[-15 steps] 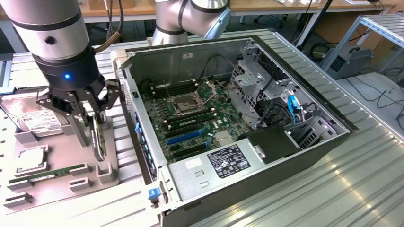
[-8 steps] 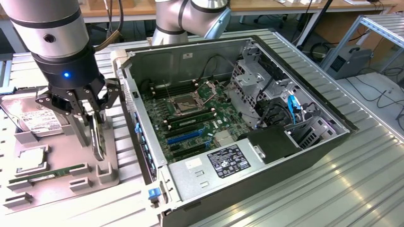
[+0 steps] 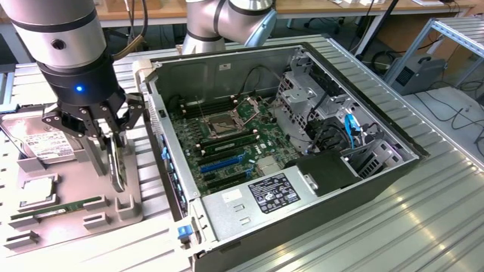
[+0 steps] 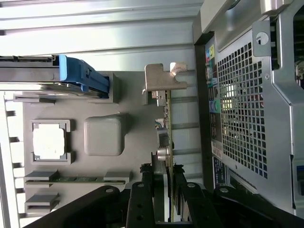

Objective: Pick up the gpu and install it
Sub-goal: 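Pick up the gpu and move the gpu toward the slot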

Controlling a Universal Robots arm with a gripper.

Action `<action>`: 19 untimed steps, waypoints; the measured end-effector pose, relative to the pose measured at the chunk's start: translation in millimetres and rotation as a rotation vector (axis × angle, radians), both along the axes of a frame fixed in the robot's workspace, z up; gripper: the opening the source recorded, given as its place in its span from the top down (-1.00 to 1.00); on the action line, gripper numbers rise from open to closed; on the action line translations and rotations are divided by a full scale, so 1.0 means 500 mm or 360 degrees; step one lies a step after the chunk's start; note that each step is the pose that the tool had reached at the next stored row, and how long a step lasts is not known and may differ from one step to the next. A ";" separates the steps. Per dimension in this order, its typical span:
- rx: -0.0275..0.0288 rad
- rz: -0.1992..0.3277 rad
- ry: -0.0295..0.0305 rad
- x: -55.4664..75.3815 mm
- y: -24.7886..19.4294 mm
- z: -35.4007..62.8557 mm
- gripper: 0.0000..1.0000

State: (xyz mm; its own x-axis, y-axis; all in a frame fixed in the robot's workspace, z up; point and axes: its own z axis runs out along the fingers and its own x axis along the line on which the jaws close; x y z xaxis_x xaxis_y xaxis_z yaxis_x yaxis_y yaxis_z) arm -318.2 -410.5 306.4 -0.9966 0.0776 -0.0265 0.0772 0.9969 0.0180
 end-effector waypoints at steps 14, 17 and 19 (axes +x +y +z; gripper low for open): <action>-0.00016 0.0000 -0.00001 0.000 0.0000 0.008 0.43; -0.00018 0.0000 -0.00001 0.000 0.0000 0.010 0.43; -0.00020 0.0000 0.00000 0.000 0.0000 0.011 0.43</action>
State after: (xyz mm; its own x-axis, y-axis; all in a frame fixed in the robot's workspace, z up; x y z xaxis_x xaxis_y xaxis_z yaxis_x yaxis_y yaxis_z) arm -318.2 -410.5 311.8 -0.9966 0.0776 -0.0266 0.0772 0.9969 0.0168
